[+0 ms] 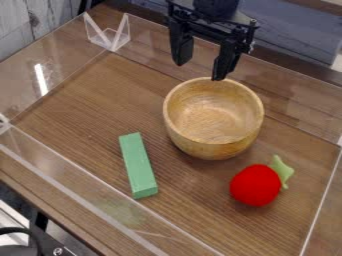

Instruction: Move the red object to the left side of the table

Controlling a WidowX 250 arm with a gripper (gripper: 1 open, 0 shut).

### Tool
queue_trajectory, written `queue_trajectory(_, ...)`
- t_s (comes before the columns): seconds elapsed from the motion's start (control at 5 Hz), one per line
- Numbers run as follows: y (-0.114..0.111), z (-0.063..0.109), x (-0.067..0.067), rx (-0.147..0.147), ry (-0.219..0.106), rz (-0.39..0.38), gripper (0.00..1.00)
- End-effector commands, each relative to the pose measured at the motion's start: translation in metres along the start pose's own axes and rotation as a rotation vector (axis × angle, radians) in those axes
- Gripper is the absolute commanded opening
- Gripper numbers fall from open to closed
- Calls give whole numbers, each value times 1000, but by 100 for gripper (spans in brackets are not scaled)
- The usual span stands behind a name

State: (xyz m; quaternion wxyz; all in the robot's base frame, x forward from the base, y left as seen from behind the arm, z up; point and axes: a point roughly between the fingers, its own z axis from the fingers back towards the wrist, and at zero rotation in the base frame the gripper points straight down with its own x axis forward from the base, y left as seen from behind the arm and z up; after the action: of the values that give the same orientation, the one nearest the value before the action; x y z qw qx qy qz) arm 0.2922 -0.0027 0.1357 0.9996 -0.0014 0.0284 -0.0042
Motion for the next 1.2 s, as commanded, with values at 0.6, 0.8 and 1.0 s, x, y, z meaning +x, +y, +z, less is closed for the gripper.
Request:
queue_trajectory(0.6,-88,-49,-33,17,13,-563,100)
queue_trajectory(0.8,-98,-57,-34,27,-2,-626,100)
queue_trajectory(1.0,-101,-65,-32,33,-15,-654,100)
